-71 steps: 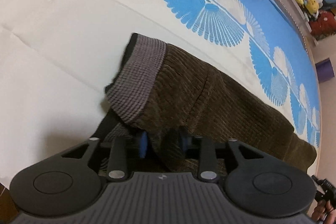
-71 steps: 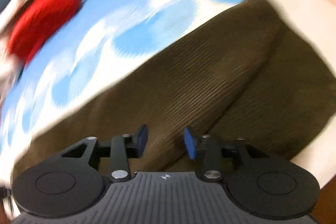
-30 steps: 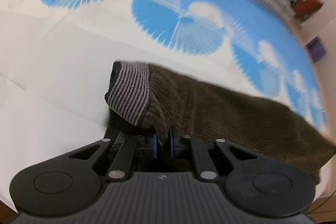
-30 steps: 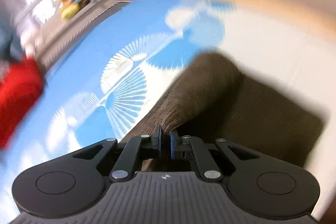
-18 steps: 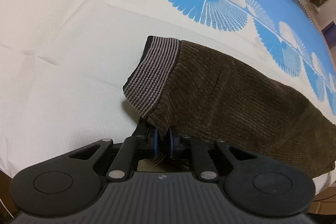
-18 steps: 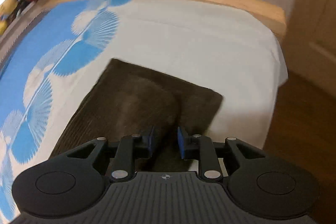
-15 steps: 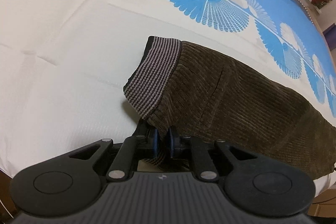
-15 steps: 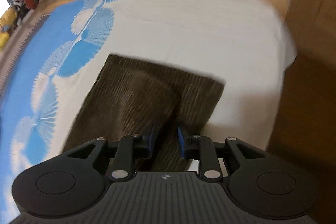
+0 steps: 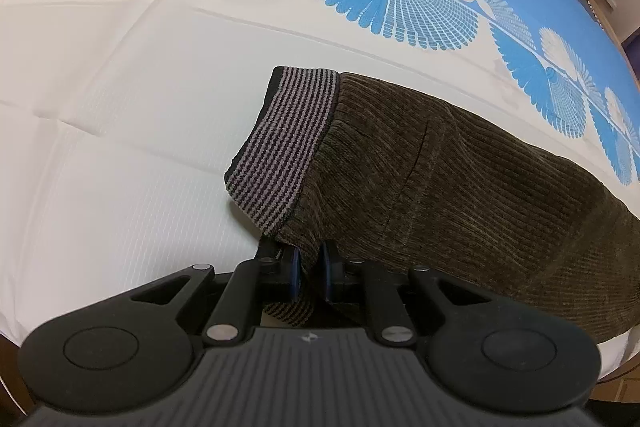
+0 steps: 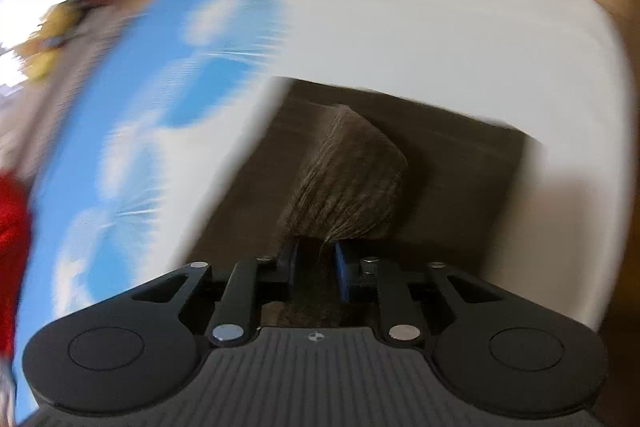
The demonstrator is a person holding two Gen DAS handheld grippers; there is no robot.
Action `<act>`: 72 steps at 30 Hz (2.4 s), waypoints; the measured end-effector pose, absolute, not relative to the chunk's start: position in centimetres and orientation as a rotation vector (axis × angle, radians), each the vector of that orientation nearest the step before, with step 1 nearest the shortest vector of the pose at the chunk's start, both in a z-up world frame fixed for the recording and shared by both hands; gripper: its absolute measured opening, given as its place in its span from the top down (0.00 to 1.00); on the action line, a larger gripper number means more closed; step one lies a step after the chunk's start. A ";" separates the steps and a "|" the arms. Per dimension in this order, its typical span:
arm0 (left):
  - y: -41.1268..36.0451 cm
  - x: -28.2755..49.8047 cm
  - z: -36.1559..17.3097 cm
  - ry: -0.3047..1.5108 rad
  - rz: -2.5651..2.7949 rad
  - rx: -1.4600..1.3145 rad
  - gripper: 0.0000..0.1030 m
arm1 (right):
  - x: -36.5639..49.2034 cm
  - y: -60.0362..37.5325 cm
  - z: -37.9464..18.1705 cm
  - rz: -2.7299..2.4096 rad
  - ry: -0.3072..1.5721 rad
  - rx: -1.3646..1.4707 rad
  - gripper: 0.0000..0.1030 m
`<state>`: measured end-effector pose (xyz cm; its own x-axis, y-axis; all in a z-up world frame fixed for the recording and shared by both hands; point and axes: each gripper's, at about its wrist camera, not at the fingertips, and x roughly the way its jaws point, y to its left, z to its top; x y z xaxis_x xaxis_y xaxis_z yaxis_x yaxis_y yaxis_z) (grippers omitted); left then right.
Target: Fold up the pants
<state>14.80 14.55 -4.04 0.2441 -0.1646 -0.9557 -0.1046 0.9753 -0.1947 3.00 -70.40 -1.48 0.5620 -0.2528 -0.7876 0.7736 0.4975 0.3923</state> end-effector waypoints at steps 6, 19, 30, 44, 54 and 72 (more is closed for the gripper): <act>14.3 14.9 -4.1 1.328 -0.039 -0.223 0.87 | 4.5 -69.3 -0.9 -0.509 0.661 0.825 0.78; 14.2 14.9 -4.2 1.326 -0.033 -0.222 0.87 | 2.7 -71.1 -3.7 -0.631 0.727 0.911 0.53; 14.1 14.4 -3.3 1.291 -0.168 -0.338 0.93 | -0.6 -71.4 3.8 -0.628 0.414 0.844 0.93; 16.6 11.8 -3.1 1.306 -0.093 -0.172 1.00 | -3.9 -73.1 -1.6 -0.992 0.856 0.798 0.92; 17.6 13.4 -3.2 1.245 -0.100 -0.385 0.42 | -2.3 -72.3 -2.0 -0.981 0.885 0.767 0.65; 16.5 13.9 -1.3 1.150 -0.008 -0.303 0.82 | -2.3 -69.1 8.2 -0.828 0.284 0.600 0.94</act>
